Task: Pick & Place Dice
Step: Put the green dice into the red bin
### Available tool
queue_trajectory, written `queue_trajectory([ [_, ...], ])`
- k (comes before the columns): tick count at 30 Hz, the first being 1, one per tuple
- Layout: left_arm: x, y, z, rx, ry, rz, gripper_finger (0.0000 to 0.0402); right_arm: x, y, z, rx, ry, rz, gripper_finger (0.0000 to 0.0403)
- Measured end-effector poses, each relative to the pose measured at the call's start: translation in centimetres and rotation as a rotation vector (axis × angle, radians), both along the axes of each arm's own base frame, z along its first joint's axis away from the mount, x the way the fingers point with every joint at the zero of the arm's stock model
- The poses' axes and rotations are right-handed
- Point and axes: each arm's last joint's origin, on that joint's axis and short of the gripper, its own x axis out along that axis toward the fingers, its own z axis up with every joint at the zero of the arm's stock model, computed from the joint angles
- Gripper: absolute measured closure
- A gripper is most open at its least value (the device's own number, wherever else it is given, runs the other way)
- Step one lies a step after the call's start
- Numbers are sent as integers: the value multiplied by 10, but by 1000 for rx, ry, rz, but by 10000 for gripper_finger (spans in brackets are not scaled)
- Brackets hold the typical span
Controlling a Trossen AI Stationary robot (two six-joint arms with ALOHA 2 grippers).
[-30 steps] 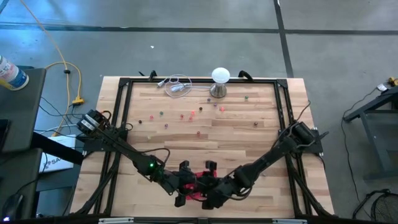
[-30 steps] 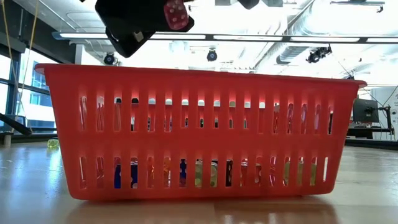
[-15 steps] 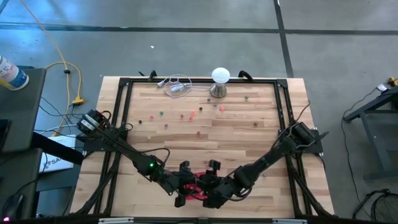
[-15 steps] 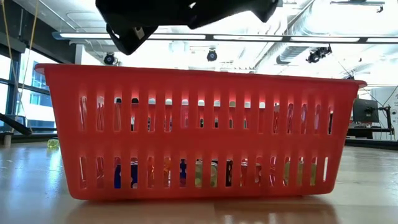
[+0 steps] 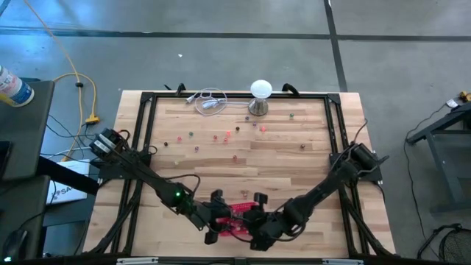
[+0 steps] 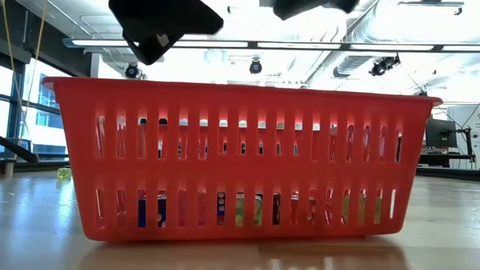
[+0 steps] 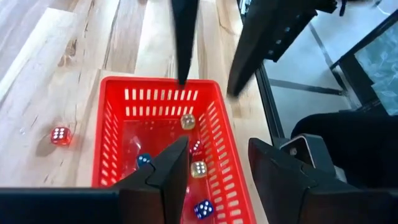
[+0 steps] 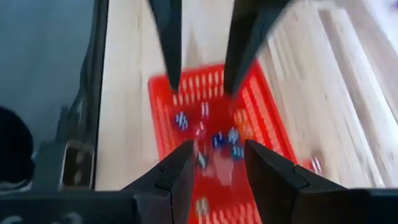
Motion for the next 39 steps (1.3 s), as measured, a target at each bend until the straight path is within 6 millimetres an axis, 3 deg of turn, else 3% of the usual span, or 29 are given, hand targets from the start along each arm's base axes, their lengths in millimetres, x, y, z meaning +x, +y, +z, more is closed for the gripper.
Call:
queue_trajectory([
  [8,-8,14,16,43,30,-4,241,-46,5,19,1,176,2,270],
  [14,-10,45,19,132,139,51,241,-86,-5,28,-143,347,-66,270],
  [17,-12,63,29,144,148,89,241,-104,-13,35,-253,394,-131,270],
  [23,-19,110,54,203,140,170,241,-131,-32,69,-451,247,-106,270],
  [27,-27,144,65,216,176,226,241,-141,-68,109,-469,113,-111,270],
  [32,-34,183,71,179,236,228,241,-154,-128,154,-366,8,-187,270],
  [39,-43,228,78,-64,244,220,241,-161,-194,183,-170,-121,-313,270],
])
